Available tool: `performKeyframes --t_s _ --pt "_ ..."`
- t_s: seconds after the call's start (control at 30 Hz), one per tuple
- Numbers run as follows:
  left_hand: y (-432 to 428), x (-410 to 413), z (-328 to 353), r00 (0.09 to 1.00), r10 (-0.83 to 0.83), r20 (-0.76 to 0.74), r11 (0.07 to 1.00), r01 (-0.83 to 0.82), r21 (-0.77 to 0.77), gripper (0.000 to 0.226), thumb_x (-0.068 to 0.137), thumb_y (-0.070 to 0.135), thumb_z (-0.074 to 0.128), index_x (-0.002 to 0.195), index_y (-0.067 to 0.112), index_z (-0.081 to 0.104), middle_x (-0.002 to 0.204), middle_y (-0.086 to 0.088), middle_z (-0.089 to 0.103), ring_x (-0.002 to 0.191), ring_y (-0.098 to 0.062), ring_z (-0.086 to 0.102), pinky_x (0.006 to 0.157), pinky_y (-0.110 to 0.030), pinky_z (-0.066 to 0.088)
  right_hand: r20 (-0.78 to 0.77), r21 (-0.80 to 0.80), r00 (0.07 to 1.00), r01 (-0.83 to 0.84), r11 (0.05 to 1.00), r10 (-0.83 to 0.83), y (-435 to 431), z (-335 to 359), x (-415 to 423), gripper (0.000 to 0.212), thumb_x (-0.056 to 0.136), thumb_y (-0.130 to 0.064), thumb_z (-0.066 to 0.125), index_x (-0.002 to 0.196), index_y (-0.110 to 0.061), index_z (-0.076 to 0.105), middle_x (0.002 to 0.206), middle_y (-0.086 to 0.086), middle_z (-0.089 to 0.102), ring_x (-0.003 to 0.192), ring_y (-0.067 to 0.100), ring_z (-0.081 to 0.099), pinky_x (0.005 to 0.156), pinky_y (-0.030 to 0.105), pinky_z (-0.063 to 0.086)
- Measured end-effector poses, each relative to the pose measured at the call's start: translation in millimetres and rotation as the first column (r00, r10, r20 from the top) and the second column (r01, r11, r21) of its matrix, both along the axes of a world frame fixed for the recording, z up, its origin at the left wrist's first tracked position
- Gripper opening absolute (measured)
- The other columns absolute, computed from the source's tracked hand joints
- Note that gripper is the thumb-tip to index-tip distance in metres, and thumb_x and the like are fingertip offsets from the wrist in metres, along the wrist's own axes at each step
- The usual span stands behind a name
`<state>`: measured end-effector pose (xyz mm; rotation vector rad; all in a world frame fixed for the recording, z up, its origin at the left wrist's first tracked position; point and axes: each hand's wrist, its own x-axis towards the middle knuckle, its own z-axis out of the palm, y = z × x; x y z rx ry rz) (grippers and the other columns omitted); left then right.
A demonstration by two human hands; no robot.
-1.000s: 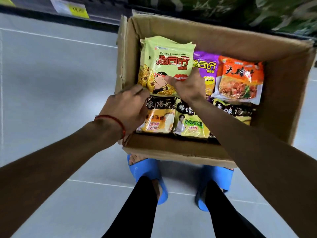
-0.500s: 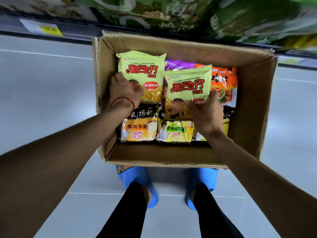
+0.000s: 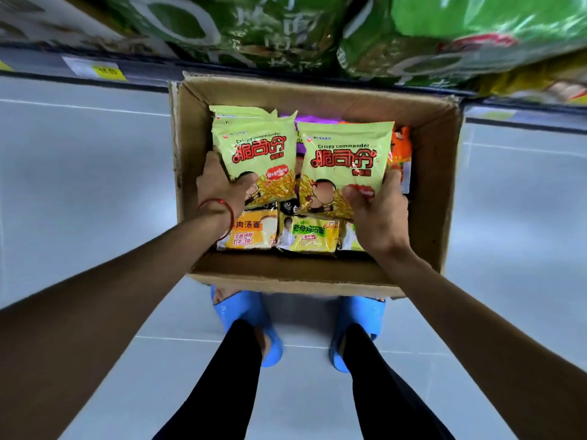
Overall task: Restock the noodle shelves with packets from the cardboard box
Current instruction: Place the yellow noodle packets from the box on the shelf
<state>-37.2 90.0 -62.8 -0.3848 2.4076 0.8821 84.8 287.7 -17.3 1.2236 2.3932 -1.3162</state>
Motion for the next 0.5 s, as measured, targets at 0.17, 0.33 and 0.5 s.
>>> performKeyframes --t_s 0.17,0.33,0.5 --pt "-4.5 20.5 92.6 0.999 -0.008 -0.043 0.997 0.012 0.078 0.043 0.075 0.035 0.081 0.111 0.022 0.059 0.105 0.005 0.073 0.094 -0.017 0.069 0.083 -0.035 0.057 -0.001 -0.007 0.999 -0.051 0.999 0.051 22.1 84.3 19.7 0.033 0.094 -0.019 0.067 0.113 -0.018 0.040 0.119 0.000 0.067 0.109 0.026 0.064 0.089 0.044 0.053" --pt "11.9 44.5 200.2 0.990 -0.072 -0.120 0.981 0.092 0.168 0.043 0.086 0.022 0.074 0.125 0.016 0.058 0.112 0.003 0.072 0.101 -0.016 0.068 0.092 -0.039 0.056 -0.081 0.041 0.990 -0.116 0.992 0.119 49.4 180.6 43.3 0.037 0.094 -0.021 0.067 0.125 -0.012 0.049 0.118 -0.001 0.069 0.106 0.025 0.065 0.084 0.036 0.053" --pt "29.5 69.0 308.7 0.964 -0.113 -0.241 0.957 0.171 0.236 0.040 0.088 0.023 0.072 0.125 0.015 0.057 0.111 0.006 0.070 0.099 -0.007 0.067 0.092 -0.028 0.053 -0.228 0.031 0.972 -0.057 0.998 0.063 70.3 284.2 64.1 0.030 0.095 -0.015 0.064 0.123 -0.015 0.054 0.109 -0.007 0.067 0.096 0.013 0.064 0.077 0.018 0.046"
